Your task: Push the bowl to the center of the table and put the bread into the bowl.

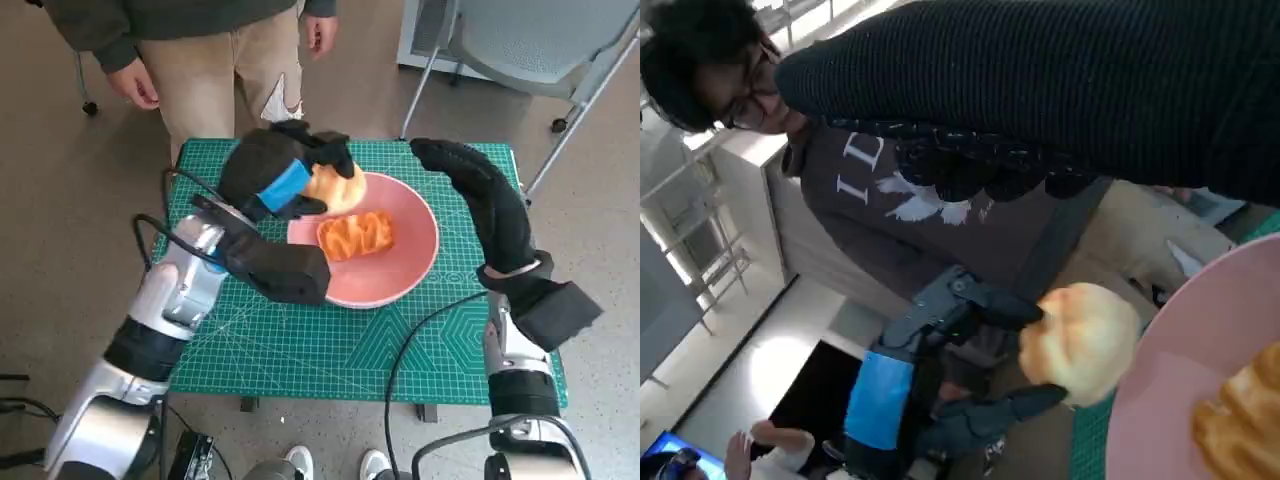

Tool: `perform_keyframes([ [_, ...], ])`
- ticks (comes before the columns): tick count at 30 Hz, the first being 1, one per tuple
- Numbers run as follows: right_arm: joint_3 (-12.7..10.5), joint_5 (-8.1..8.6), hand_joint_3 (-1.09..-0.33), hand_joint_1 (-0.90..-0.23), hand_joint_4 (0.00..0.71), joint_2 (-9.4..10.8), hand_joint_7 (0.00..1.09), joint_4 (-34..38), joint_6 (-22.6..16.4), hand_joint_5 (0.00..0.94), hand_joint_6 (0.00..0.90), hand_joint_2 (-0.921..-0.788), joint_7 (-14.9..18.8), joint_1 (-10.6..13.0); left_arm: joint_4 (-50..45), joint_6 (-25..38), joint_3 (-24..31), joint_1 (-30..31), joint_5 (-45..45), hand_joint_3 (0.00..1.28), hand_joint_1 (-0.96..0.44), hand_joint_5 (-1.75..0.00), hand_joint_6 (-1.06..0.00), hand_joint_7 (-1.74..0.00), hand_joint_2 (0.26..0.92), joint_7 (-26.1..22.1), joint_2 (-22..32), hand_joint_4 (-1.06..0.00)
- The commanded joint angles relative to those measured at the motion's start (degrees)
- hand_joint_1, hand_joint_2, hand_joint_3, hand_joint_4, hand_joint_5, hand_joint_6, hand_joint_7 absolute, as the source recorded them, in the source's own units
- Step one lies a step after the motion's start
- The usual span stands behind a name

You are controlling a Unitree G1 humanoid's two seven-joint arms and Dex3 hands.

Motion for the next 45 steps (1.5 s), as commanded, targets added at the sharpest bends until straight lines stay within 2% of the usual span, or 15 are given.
perform_keyframes([
  [1, -0.1, -0.26, -0.829, -0.692, 0.197, 0.0, 0.49, 0.1, 0.6, 0.001, -0.001, -0.921, -0.4, 1.5, 0.6, -1.0, -0.4, -1.0, -0.1, 0.02, 0.0, -1.01, -0.67, -1.17, 0.911, -1.2, -1.0, -0.8],
  [10, 0.1, -1.7, -0.829, -0.691, 0.196, -0.1, 0.49, -1.3, 0.6, 0.001, -0.001, -0.921, -2.4, 2.3, 1.5, -1.3, -1.0, -1.6, 0.7, 0.02, 0.0, -1.02, -0.67, -1.16, 0.913, -2.2, -2.3, -0.79],
  [19, 0.1, -1.93, -0.829, -0.694, 0.196, -0.2, 0.49, -2.2, 0.7, 0.001, -0.001, -0.921, -3.0, 2.9, 3.7, -1.4, -1.8, -2.3, 1.2, 0.02, 0.0, -1.03, -0.67, -1.15, 0.913, -2.5, -3.0, -0.79],
  [24, 0.1, -2.33, -0.829, -0.694, 0.197, -0.1, 0.49, -2.1, 0.7, 0.001, -0.001, -0.921, -3.6, 2.9, 3.4, 0.5, -1.5, -1.9, 0.1, 0.02, 0.0, -1.07, -0.66, -1.12, 0.917, -5.7, -3.4, -0.78],
  [26, 0.1, -2.32, -0.829, -0.694, 0.197, -0.1, 0.49, -2.0, 0.7, 0.001, -0.001, -0.921, -3.6, 2.8, 2.5, 1.3, -1.2, -1.3, -1.0, 0.12, 0.0, -1.2, -0.54, -1.25, 0.919, -8.1, -3.4, -0.65],
  [27, 0.1, -2.32, -0.829, -0.694, 0.197, 0.0, 0.49, -1.9, 0.7, 0.001, -0.001, -0.921, -3.6, 2.8, 2.1, 1.5, -1.0, -1.0, -1.5, 0.12, -0.03, -1.08, -0.48, -1.14, 0.889, -9.1, -3.4, -0.56],
  [28, 0.1, -2.3, -0.829, -0.694, 0.197, 0.0, 0.49, -1.9, 0.8, 0.001, -0.001, -0.921, -3.6, 2.8, 1.5, 1.6, -0.8, -0.6, -2.4, 0.1, -0.09, -0.8, -0.43, -0.9, 0.853, -10.6, -3.1, -0.48],
  [29, 0.2, -2.29, -0.829, -0.694, 0.197, 0.0, 0.49, -1.9, 0.8, 0.001, -0.001, -0.921, -3.6, 2.8, 1.1, 1.7, -0.7, -0.3, -2.9, 0.08, -0.13, -0.65, -0.4, -0.78, 0.841, -11.8, -3.0, -0.42],
  [30, 0.2, -2.31, -0.829, -0.694, 0.197, 0.0, 0.49, -1.9, 0.8, 0.001, -0.001, -0.921, -3.6, 2.7, 0.7, 1.7, -0.5, -0.1, -3.5, 0.06, -0.19, -0.42, -0.35, -0.57, 0.827, -13.0, -2.7, -0.34],
  [32, 0.2, -2.35, -0.829, -0.695, 0.197, 0.0, 0.49, -1.7, 0.7, 0.001, -0.001, -0.921, -3.6, 2.6, 0.1, 1.7, -0.2, 0.2, -4.4, 0.03, -0.3, -0.17, -0.29, -0.32, 0.815, -14.5, -2.3, -0.21],
  [36, 0.3, -2.57, -0.828, -0.695, 0.197, 0.0, 0.49, -1.1, 0.4, 0.001, -0.001, -0.921, -3.7, 2.3, -0.5, 0.4, 0.6, 0.5, -5.3, 0.02, -0.43, -0.05, -0.25, -0.18, 0.82, -15.6, -1.3, -0.12],
  [39, 0.3, -2.84, -0.828, -0.694, 0.197, 0.1, 0.49, -0.9, 0.2, 0.001, -0.001, -0.921, -4.0, 2.2, -0.9, -1.6, 1.4, 1.1, -5.8, 0.02, -0.53, -0.01, -0.24, -0.13, 0.859, -14.6, -0.3, -0.07],
  [43, 0.4, -2.95, -0.828, -0.695, 0.197, 0.0, 0.49, -0.7, 0.0, 0.001, -0.001, -0.921, -4.2, 2.0, 0.7, -7.1, 4.5, 2.5, -8.0, 0.06, -0.63, 0.0, -0.23, -0.1, 0.901, -10.7, 0.7, -0.04],
  [45, 0.4, -3.06, -0.828, -0.695, 0.198, -0.1, 0.49, -0.6, -0.1, 0.001, -0.001, -0.921, -4.3, 1.8, 2.5, -10.4, 6.5, 3.1, -10.3, 0.11, -0.68, 0.0, -0.23, -0.09, 0.913, -9.2, 0.9, -0.03],
])
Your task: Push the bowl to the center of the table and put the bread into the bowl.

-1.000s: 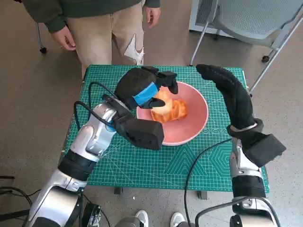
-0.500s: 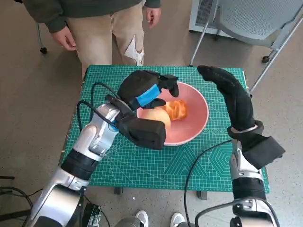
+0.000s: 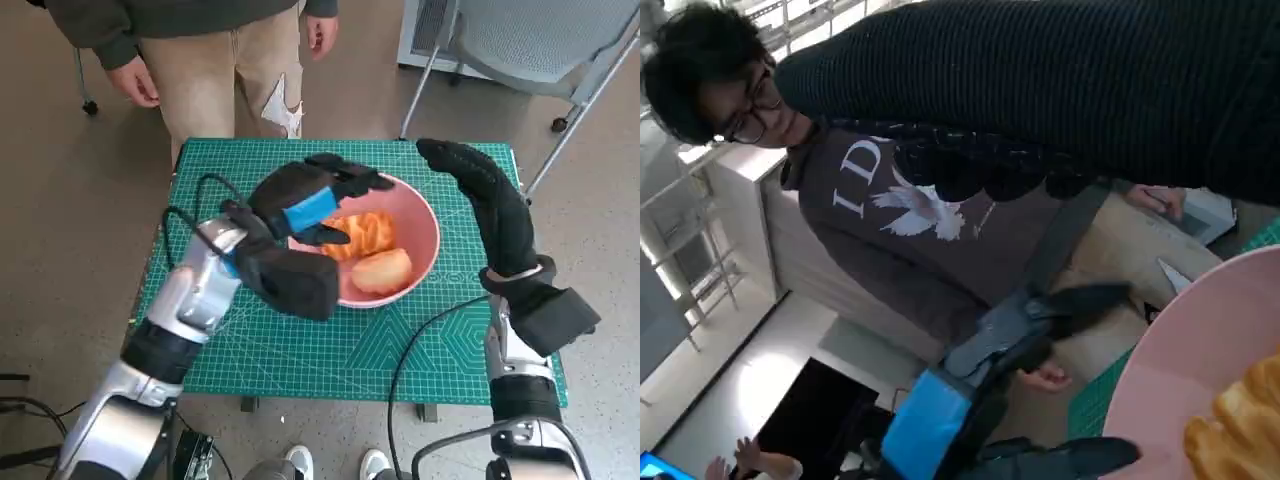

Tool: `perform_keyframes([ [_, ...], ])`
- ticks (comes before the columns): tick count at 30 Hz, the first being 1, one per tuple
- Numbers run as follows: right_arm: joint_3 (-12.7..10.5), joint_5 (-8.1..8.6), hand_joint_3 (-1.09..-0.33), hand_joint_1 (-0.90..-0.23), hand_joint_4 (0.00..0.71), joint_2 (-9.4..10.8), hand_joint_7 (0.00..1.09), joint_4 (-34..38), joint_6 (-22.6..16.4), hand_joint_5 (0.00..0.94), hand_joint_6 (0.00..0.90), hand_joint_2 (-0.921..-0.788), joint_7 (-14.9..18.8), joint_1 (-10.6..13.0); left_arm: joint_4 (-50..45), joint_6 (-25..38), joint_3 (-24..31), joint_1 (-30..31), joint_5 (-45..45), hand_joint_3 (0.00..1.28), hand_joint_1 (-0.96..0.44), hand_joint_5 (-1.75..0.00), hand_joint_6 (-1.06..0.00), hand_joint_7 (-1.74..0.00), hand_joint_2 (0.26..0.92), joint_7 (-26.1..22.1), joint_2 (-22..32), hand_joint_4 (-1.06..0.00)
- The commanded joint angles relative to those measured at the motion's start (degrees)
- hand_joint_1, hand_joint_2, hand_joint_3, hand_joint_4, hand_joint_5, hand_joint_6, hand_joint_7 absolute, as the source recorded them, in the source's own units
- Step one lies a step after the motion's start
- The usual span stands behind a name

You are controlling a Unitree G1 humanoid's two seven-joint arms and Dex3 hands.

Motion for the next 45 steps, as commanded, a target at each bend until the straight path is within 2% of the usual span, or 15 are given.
perform_keyframes([
  [1, 0.2, -0.79, -0.828, -0.695, 0.198, -0.1, 0.49, 0.9, 0.1, 0.001, -0.001, -0.921, -0.6, 0.3, 3.2, -7.3, 5.1, 1.9, -5.6, 0.13, -0.7, 0.0, -0.23, -0.09, 0.914, 3.5, 1.2, -0.03],
  [4, 0.2, -0.65, -0.829, -0.694, 0.198, -0.1, 0.49, 0.5, 0.3, 0.001, -0.001, -0.921, -0.6, 0.1, 7.0, -12.4, 8.7, 2.3, -13.0, 0.23, -0.76, 0.0, -0.22, -0.07, 0.919, 1.7, 0.7, -0.03],
  [7, 0.2, -0.56, -0.831, -0.694, 0.197, -0.2, 0.49, -0.1, 0.5, 0.001, -0.001, -0.921, -0.8, 0.0, 11.2, -17.3, 12.3, 2.1, -22.3, 0.32, -0.8, 0.0, -0.22, -0.06, 0.92, -3.3, -0.4, -0.02],
  [11, 0.2, -0.72, -0.833, -0.688, 0.197, -0.2, 0.49, -0.9, 0.7, 0.0, -0.001, -0.921, -1.3, -0.3, 13.8, -20.5, 15.9, 2.3, -32.4, 0.4, -0.82, 0.0, -0.2, -0.04, 0.921, -9.5, -2.4, -0.01],
  [15, 0.2, -0.72, -0.835, -0.683, 0.196, 0.0, 0.49, -1.7, 0.7, 0.0, -0.001, -0.921, -1.7, -0.7, 15.0, -23.1, 18.1, 2.6, -37.9, 0.45, -0.8, 0.0, -0.17, -0.02, 0.921, -12.7, -4.7, 0.0],
  [28, 1.3, -0.78, -0.83, -0.697, 0.186, 2.1, 0.49, -3.1, -0.4, 0.0, -0.001, -0.921, -3.0, -2.3, 17.2, -28.5, 22.4, 4.9, -43.8, 0.53, -0.76, 0.0, -0.08, 0.0, 0.921, -15.2, -10.7, 0.0],
  [35, 1.7, 0.37, -0.816, -0.71, 0.182, 2.8, 0.49, -1.0, -2.6, 0.0, -0.001, -0.921, -1.5, -3.7, 17.9, -29.7, 24.0, 5.4, -46.5, 0.57, -0.75, 0.0, -0.07, 0.0, 0.921, -17.3, -12.9, 0.0],
  [45, 1.4, 1.47, -0.811, -0.703, 0.181, 2.5, 0.49, 1.4, -4.6, 0.0, -0.001, -0.921, 0.6, -5.1, 19.0, -30.4, 25.4, 5.5, -48.4, 0.59, -0.76, 0.0, -0.08, -0.01, 0.921, -20.3, -14.4, 0.0],
])
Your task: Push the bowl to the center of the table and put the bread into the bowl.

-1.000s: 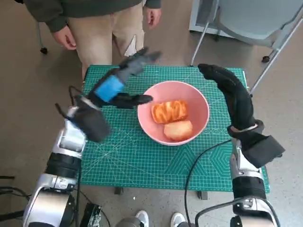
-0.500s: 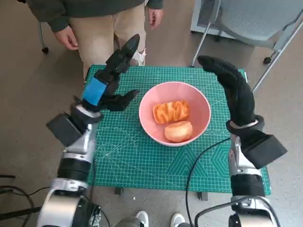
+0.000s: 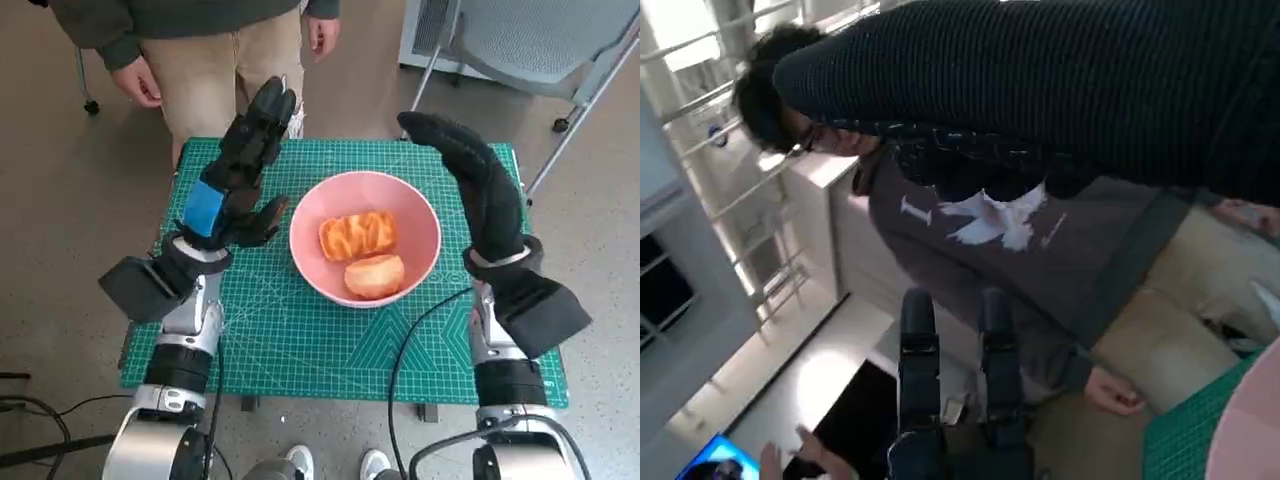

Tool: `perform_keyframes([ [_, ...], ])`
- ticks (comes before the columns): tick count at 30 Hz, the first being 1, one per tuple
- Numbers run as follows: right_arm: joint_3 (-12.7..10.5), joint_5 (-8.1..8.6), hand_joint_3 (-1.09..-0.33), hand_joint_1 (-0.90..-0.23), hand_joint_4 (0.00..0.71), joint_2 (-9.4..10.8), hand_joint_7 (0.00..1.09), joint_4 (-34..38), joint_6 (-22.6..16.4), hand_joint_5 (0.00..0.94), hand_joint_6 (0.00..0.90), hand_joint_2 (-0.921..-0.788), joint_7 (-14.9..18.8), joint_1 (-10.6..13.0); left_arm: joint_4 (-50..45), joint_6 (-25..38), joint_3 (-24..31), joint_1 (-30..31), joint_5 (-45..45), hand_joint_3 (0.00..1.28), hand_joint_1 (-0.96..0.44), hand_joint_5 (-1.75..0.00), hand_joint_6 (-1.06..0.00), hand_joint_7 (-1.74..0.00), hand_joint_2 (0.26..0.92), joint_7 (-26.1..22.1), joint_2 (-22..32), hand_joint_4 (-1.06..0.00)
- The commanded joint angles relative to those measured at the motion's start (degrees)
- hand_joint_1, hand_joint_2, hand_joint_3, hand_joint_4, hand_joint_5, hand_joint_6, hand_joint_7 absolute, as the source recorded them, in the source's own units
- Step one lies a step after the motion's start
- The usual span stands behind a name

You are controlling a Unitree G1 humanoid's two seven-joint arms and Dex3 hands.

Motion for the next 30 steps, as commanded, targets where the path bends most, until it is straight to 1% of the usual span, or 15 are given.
perform_keyframes([
  [1, -0.1, 1.0, -0.811, -0.701, 0.181, -0.1, 0.49, 1.4, -0.4, 0.0, -0.001, -0.921, 1.3, -0.3, 0.6, -0.7, 0.9, 0.5, -1.0, 0.59, -0.76, 0.0, -0.08, -0.01, 0.921, -1.3, -0.8, 0.0],
  [10, -0.3, 1.1, -0.812, -0.696, 0.181, -0.7, 0.49, 1.0, -0.6, 0.0, -0.001, -0.921, 2.0, -0.6, 0.4, -0.4, 1.7, 0.2, -1.6, 0.6, -0.78, 0.0, -0.08, -0.01, 0.921, -2.9, -1.6, 0.0],
  [19, -0.1, 0.81, -0.813, -0.699, 0.18, -1.0, 0.49, -0.1, -0.4, 0.0, -0.001, -0.921, 1.8, -0.3, 0.4, 0.0, 2.0, -0.1, -2.7, 0.6, -0.79, 0.0, -0.08, -0.01, 0.921, -4.4, -1.9, 0.0],
  [23, 0.0, 0.34, -0.813, -0.698, 0.177, -1.1, 0.48, -0.7, -0.3, 0.0, -0.001, -0.921, 1.3, 0.0, 0.7, -0.2, 2.2, -0.3, -3.0, 0.6, -0.79, 0.0, -0.07, -0.01, 0.921, -5.2, -1.9, 0.0],
  [30, 0.0, 0.44, -0.813, -0.699, 0.175, -1.1, 0.48, -0.9, -0.2, 0.0, -0.001, -0.921, 1.4, 0.0, 1.2, -0.2, 2.7, -0.8, -3.4, 0.6, -0.79, 0.0, -0.07, -0.01, 0.921, -6.1, -2.0, 0.0],
])
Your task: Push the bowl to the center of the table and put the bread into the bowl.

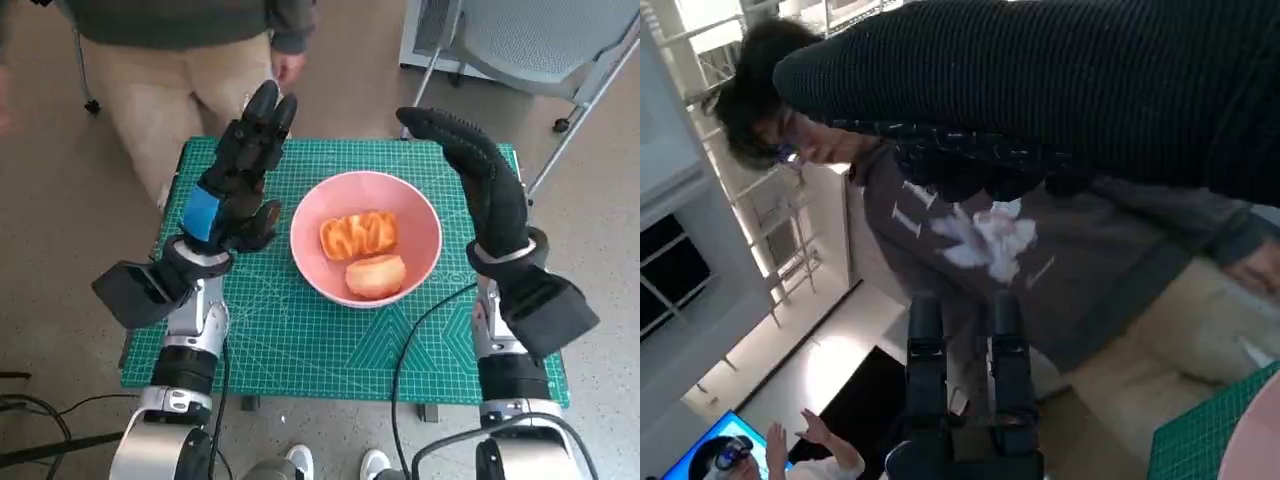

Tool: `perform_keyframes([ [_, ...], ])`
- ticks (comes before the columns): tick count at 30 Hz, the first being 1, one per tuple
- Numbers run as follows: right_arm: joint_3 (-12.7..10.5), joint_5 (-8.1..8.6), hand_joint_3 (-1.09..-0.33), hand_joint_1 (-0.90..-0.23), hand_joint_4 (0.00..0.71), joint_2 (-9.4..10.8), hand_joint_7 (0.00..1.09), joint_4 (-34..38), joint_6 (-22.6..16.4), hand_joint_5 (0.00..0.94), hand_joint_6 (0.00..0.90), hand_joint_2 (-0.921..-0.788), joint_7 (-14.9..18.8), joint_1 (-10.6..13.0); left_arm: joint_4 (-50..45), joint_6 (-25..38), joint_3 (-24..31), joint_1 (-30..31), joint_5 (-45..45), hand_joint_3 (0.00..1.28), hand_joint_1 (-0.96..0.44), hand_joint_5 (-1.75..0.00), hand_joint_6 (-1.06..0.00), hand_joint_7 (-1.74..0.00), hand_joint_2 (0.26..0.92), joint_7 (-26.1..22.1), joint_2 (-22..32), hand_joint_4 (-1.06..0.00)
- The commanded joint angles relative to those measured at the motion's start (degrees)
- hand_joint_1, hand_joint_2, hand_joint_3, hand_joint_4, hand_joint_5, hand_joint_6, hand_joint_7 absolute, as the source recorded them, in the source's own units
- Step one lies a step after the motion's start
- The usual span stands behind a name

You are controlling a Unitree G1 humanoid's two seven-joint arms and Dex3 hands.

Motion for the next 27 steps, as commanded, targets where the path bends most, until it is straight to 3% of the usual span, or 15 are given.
perform_keyframes([
  [1, 0.1, -0.21, -0.814, -0.699, 0.175, -0.2, 0.48, -0.1, 0.5, 0.0, -0.001, -0.921, 0.0, 1.0, 0.8, -0.2, 0.6, -0.9, -0.7, 0.6, -0.79, 0.0, -0.07, -0.01, 0.921, -0.7, -0.5, 0.0],
  [27, 0.0, -1.64, -0.816, -0.712, 0.175, -0.5, 0.45, -1.5, 1.2, 0.0, -0.001, -0.921, -1.5, 1.5, -1.0, 2.6, 1.1, -0.9, -2.4, 0.54, -0.8, 0.0, -0.08, -0.01, 0.921, -3.2, -0.8, 0.0],
])
